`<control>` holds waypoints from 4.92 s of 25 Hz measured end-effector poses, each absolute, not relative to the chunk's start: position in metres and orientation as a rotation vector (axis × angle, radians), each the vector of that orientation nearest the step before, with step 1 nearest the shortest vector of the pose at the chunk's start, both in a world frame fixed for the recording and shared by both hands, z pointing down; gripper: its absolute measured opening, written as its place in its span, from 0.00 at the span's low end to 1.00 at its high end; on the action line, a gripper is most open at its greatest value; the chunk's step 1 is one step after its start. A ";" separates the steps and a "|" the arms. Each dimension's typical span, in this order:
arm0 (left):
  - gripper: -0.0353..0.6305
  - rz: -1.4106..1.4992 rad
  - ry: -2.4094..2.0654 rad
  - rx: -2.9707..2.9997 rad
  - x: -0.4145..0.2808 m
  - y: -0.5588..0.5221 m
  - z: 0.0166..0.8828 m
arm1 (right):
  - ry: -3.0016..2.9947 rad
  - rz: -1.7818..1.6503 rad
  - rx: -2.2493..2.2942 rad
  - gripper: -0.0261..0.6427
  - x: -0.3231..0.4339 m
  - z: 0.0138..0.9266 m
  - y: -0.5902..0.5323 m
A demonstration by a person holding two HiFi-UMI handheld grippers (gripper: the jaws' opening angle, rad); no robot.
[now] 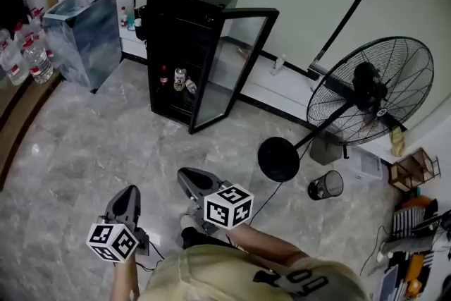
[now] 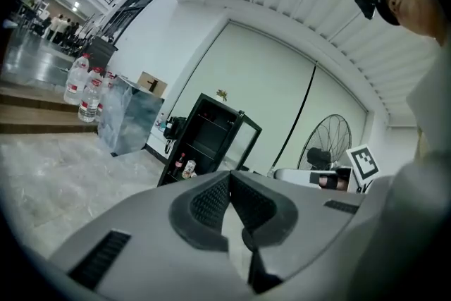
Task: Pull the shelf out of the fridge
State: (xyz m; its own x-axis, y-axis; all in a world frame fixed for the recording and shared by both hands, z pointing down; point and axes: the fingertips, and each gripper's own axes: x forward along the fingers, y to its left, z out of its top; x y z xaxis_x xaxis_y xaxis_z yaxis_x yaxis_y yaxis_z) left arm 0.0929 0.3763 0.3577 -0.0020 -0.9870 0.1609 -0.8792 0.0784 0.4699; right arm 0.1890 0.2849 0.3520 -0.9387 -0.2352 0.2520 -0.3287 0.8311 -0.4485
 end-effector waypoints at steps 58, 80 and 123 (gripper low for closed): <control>0.06 -0.196 -1.604 1.985 -0.192 -0.100 0.469 | -2.527 1.671 1.372 0.29 -0.068 0.510 -0.205; 0.06 -0.229 -1.691 1.841 -0.207 -0.236 0.573 | -2.332 1.805 1.629 0.27 -0.068 0.637 -0.374; 0.06 -0.352 -1.623 1.704 -0.221 -0.220 0.610 | -2.181 2.062 2.102 0.17 -0.045 0.660 -0.435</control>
